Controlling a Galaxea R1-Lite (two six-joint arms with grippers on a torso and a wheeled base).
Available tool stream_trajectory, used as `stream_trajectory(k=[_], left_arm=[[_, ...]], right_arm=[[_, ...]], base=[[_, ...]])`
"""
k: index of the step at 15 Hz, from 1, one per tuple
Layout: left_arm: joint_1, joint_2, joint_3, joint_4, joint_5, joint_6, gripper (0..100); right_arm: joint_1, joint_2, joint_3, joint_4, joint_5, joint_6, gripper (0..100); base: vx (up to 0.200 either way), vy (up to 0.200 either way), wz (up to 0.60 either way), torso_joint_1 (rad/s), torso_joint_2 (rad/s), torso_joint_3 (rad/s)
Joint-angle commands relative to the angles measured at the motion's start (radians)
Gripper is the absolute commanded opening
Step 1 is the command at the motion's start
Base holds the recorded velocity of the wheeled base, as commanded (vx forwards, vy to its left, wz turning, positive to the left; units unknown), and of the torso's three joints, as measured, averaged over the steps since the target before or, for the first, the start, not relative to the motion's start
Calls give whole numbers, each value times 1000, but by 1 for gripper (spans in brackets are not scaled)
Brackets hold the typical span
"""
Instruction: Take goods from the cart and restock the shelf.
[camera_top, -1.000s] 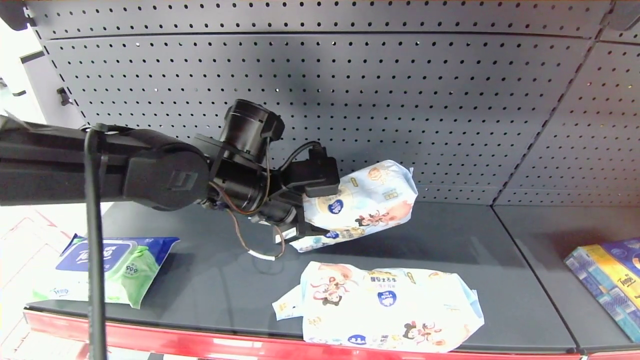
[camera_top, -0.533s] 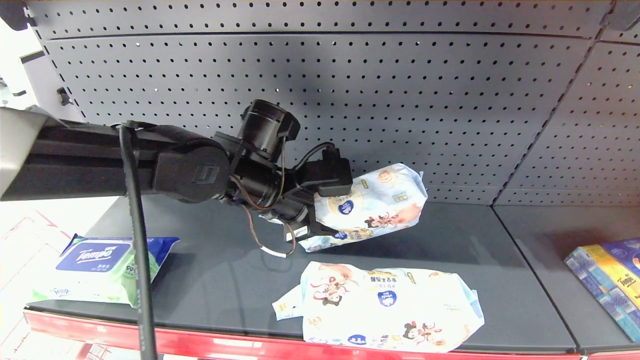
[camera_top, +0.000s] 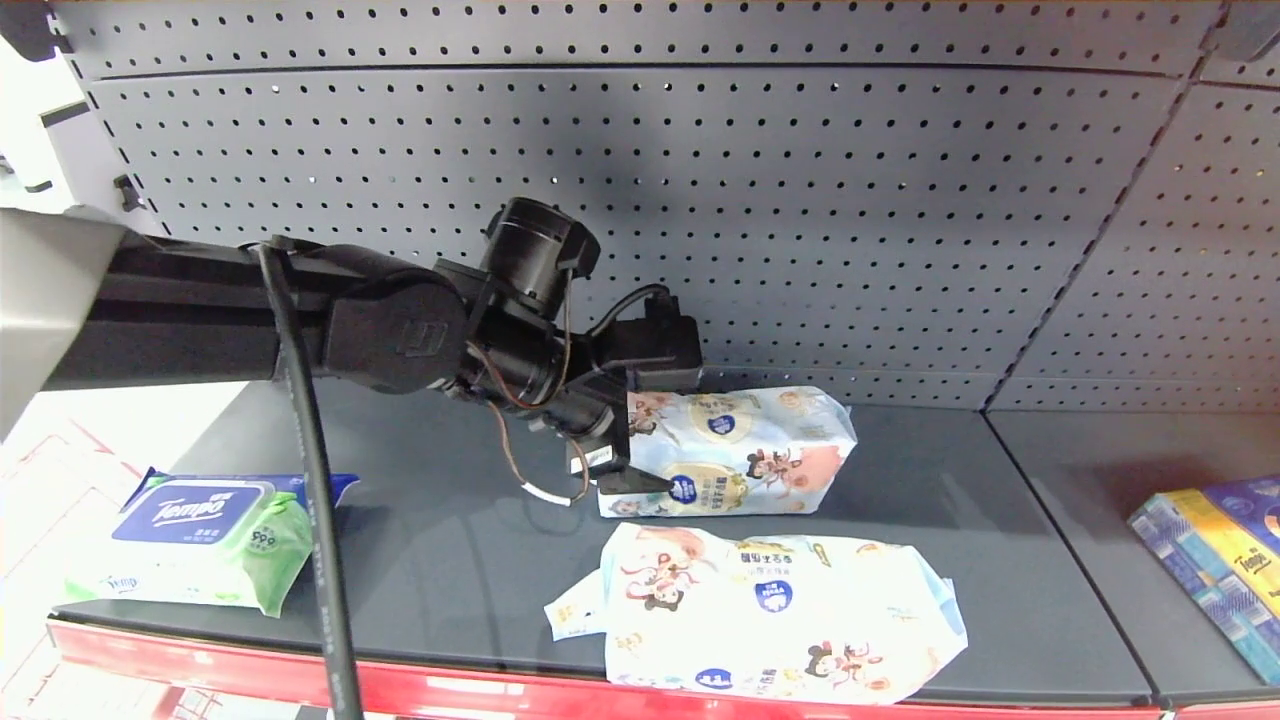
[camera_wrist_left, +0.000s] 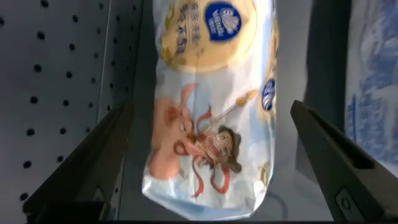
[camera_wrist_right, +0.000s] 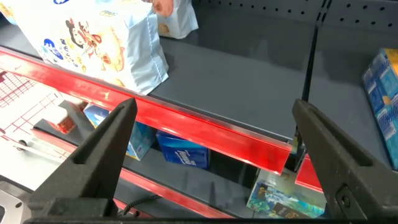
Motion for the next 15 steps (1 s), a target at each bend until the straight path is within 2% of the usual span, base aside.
stream_trajectory(k=[1,4,15], left_arm=[[29,-20,-4,1,-1,0,100],[52,-30,-4,3,-2,0,100],[53,-21,-5,-7,-4,-1,100]], right_arm=[[0,0,0,1,1,0,100],[0,0,0,-1,1,0,100],[0,0,2,-5,-1,-6,100]], base=[[0,0,0,0,0,0],[0,0,0,0,0,0],[0,0,0,0,0,0]])
